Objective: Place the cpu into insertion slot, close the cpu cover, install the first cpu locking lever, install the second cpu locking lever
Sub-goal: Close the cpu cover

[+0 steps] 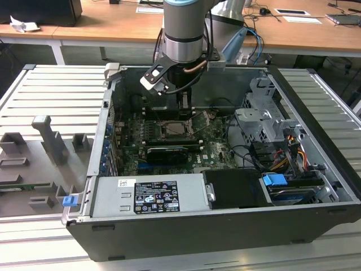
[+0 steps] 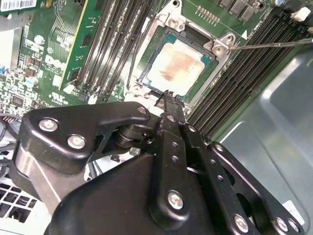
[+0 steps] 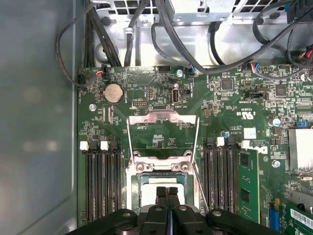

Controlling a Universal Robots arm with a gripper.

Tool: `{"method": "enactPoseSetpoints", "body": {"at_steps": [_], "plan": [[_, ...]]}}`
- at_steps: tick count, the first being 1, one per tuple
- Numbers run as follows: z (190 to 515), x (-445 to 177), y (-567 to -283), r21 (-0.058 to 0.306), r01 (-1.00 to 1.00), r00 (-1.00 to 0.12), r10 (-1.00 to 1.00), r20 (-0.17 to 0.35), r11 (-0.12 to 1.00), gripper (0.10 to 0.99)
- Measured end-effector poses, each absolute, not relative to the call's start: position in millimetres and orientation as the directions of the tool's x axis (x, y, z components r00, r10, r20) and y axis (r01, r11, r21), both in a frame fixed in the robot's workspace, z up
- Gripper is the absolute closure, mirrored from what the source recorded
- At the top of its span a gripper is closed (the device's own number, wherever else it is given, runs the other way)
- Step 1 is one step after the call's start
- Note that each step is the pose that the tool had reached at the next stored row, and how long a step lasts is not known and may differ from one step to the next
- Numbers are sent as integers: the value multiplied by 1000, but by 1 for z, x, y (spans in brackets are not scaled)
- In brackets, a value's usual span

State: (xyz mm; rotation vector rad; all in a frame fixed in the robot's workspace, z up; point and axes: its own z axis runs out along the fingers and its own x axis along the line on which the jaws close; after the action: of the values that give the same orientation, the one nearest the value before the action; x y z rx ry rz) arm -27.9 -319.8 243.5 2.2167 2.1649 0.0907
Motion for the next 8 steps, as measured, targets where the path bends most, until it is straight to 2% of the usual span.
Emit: {"method": "enactPoseSetpoints", "body": {"at_steps": [8], "plan": [[243,-23,-320,71,997,23,1000,13,-24,980]]}}
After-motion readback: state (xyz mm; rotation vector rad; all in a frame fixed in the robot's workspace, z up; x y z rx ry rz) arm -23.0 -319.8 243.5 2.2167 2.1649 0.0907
